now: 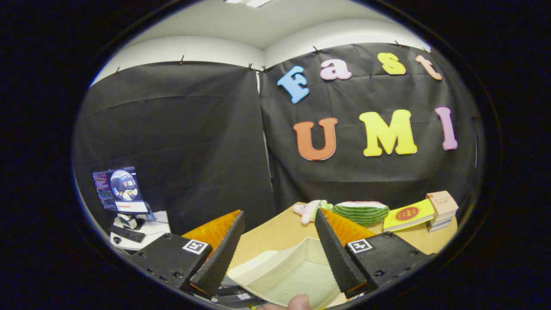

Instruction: Open the storage box then place both shoes into the box .Put the left shoe in first, then the right shoe, with the right side of both shoes facing outward in a uniform manner.

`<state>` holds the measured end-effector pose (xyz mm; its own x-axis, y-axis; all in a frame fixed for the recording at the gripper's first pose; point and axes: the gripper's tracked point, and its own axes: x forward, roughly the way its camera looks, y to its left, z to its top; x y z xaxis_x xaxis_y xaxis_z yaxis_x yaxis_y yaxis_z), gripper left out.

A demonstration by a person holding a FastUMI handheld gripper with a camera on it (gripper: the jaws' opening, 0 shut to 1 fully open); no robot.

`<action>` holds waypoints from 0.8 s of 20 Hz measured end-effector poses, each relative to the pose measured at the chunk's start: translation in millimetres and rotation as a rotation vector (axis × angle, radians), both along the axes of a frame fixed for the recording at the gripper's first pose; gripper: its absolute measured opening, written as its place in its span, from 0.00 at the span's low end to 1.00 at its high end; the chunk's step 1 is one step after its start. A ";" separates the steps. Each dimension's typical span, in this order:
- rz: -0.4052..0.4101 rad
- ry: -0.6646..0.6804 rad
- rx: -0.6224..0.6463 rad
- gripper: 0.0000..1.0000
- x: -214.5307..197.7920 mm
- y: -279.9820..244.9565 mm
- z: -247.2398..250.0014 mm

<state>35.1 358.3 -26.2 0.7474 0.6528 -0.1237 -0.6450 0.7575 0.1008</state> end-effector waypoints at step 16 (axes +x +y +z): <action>-0.349 0.038 -0.189 1.00 11.4 -218.1 -39.3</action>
